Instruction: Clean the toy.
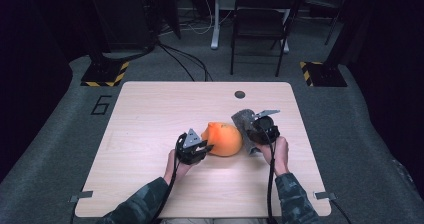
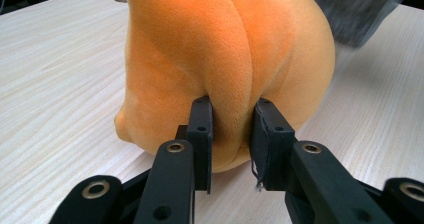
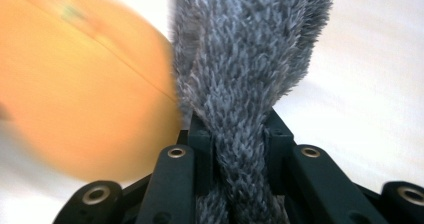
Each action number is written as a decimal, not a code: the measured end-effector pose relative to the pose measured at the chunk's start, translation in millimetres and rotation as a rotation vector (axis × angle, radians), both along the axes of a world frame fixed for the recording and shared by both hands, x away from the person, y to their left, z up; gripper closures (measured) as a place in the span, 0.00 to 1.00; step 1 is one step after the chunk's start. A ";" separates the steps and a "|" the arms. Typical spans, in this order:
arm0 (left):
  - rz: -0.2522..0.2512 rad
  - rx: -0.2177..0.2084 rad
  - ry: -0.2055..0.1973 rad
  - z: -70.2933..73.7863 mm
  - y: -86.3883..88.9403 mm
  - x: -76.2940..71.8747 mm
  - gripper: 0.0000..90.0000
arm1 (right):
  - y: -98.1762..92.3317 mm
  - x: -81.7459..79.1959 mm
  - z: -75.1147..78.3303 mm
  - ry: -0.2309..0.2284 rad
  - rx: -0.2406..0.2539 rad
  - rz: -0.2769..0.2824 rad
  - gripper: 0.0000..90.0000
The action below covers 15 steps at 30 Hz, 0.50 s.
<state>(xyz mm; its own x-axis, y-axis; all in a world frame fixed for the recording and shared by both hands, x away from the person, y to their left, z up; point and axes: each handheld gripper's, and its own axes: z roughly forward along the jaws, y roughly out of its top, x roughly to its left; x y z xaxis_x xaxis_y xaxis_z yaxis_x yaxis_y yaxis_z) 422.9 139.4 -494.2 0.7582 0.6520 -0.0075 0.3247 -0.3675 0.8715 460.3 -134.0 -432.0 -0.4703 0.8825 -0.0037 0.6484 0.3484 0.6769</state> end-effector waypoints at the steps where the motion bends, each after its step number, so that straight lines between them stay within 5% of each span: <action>1: -0.001 0.001 -0.003 0.1 -0.3 0.1 0.81 | 1.4 -5.3 10.5 -0.031 0.026 0.016 0.81; 3: -0.002 -0.001 0.000 0.3 -1.2 0.3 0.81 | 6.3 -15.6 26.6 -0.078 0.085 0.062 0.81; 5: -0.004 -0.001 -0.003 0.1 -0.9 0.6 0.80 | 15.8 -21.8 31.5 -0.073 0.099 0.115 0.81; 7: -0.005 0.002 0.001 -0.3 0.2 1.1 0.80 | 29.2 -21.6 22.4 -0.030 0.077 0.148 0.81; 9: -0.002 0.007 -0.002 -0.9 0.9 1.3 0.77 | 41.5 -19.0 4.5 -0.012 -0.023 0.149 0.81; 15: 0.005 0.054 -0.034 -0.8 -2.5 -2.9 0.56 | 42.1 -17.0 -3.2 -0.028 -0.028 0.139 0.80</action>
<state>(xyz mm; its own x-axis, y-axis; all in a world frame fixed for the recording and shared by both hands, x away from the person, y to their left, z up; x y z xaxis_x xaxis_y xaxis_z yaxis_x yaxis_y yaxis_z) 420.0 136.9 -495.0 0.7538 0.6549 0.0535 0.2972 -0.4124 0.8612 443.3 -91.9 -435.2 -0.5877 0.8080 -0.0425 0.5734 0.4530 0.6826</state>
